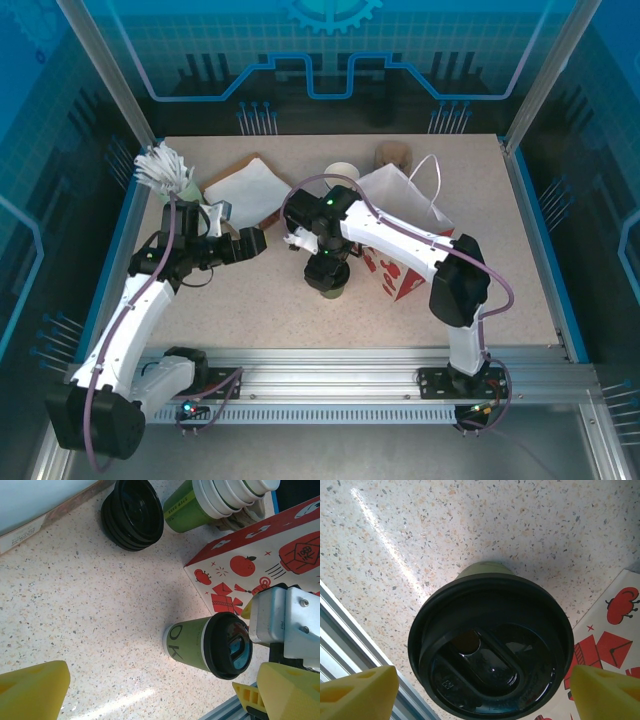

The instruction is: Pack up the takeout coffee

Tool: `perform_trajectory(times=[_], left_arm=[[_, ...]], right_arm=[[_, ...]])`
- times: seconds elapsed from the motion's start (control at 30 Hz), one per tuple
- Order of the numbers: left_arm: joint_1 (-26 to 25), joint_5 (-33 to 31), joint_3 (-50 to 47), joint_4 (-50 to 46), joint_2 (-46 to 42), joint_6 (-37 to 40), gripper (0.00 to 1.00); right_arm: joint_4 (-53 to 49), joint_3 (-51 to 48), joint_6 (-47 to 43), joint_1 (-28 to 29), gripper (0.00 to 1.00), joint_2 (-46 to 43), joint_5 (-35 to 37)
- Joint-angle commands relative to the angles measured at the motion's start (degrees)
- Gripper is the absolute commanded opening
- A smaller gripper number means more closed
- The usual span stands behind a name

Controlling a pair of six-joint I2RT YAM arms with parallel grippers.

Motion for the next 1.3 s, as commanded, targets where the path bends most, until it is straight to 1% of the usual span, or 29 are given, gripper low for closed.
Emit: perform_trajectory(times=[0.0,0.43,1.1,1.27], left_arm=[[0.6,2.0,-0.3,0.0,0.0,0.9,0.97],[0.6,3.1,-0.9,0.6,-0.5,0.6,0.97],[0.6,4.1,-1.4,1.2,-0.7,0.3,0.96],[0.6,4.4,-1.3,1.4,-0.7,0.2,0.96]], right_arm=[[-1.5,0.1,-0.4,-0.3,0.88,1.1,0.1],[-0.4,-0.8,-0.3,-0.3,0.80,1.5,0.9],[0.7,-2.7,0.1,-0.7,0.77,1.4,1.3],[1.1,-3.1,0.2,-0.9,0.73,1.2,1.4]])
